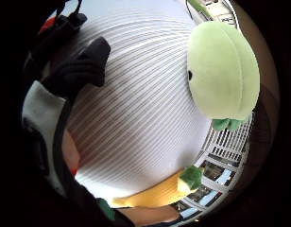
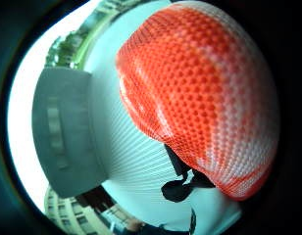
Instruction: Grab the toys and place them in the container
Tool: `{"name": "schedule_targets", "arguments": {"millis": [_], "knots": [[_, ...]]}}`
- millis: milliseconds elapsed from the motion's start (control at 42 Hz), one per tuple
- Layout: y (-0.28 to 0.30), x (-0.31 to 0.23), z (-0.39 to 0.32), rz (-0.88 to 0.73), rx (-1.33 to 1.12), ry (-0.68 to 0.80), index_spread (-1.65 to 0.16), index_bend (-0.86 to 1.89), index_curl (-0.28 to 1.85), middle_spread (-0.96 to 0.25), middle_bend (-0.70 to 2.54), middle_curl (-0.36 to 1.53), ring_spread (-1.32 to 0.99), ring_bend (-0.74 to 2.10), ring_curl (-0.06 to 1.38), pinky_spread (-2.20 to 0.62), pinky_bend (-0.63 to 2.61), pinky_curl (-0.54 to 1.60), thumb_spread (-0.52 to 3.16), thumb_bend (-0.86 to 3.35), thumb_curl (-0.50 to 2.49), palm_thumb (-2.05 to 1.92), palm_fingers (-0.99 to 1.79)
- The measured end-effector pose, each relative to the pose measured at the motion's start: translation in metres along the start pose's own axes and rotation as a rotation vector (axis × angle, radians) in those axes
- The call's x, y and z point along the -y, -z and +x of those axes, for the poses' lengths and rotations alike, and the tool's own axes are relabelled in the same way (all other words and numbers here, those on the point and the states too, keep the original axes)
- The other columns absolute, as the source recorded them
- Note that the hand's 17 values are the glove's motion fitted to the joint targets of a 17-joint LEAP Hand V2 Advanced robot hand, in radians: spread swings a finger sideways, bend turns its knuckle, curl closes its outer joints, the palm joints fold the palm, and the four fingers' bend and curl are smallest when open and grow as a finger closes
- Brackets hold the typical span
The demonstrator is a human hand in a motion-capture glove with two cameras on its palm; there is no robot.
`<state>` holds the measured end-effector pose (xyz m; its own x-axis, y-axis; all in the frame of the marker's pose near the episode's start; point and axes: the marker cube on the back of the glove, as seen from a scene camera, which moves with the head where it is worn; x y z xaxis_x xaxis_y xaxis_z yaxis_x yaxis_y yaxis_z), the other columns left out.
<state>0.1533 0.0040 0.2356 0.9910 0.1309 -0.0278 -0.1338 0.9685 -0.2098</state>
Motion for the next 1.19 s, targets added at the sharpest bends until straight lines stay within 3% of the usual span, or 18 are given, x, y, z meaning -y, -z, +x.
{"name": "schedule_targets", "arguments": {"millis": [71,95,119,167,262,452,523,833,1189], "knots": [[-0.010,0.006,0.000,0.070,-0.009,-0.066,-0.26,-0.04,0.17,-0.06,0.31,0.42,-0.28,0.33,0.32,-0.03,0.73,0.40,0.93,-0.04,0.15,-0.03,-0.04],[-0.008,0.007,0.000,0.084,-0.019,-0.074,-0.27,0.07,0.17,-0.13,0.50,0.48,-0.37,0.63,0.41,-0.17,0.87,0.43,1.04,0.31,0.26,0.48,0.84],[-0.005,0.007,0.000,0.073,-0.029,-0.068,-0.28,0.00,0.08,-0.15,0.51,0.44,-0.39,0.61,0.31,-0.21,0.81,0.32,1.05,0.35,0.28,0.54,0.95],[0.002,0.002,-0.001,0.013,-0.029,-0.042,-0.29,0.03,0.06,-0.19,0.69,0.50,-0.42,0.71,0.33,-0.27,0.72,0.29,0.99,0.45,0.33,0.70,1.17],[0.019,0.000,-0.007,-0.045,0.022,0.000,-0.30,0.05,0.08,-0.23,0.85,0.57,-0.42,0.94,0.47,-0.36,0.72,0.36,0.91,0.54,0.40,0.85,1.22],[0.098,0.002,-0.041,0.050,0.042,0.041,-0.32,0.09,0.04,-0.29,0.76,0.57,-0.40,1.09,0.52,-0.42,0.83,0.40,0.79,0.52,0.45,0.83,1.06],[0.132,0.007,-0.053,0.116,0.027,0.080,-0.35,0.12,0.05,-0.33,0.63,0.56,-0.43,1.07,0.53,-0.45,0.93,0.43,0.76,0.46,0.46,0.75,0.92],[0.253,0.002,-0.117,0.229,0.047,0.140,-0.39,0.18,0.07,-0.42,0.48,0.55,-0.47,1.01,0.49,-0.48,0.95,0.41,0.69,0.40,0.56,0.71,0.97],[0.339,-0.018,-0.218,0.300,0.075,0.216,-0.40,0.20,0.12,-0.48,0.37,0.59,-0.49,0.93,0.46,-0.49,0.89,0.38,0.65,0.37,0.67,0.70,1.06]]}}
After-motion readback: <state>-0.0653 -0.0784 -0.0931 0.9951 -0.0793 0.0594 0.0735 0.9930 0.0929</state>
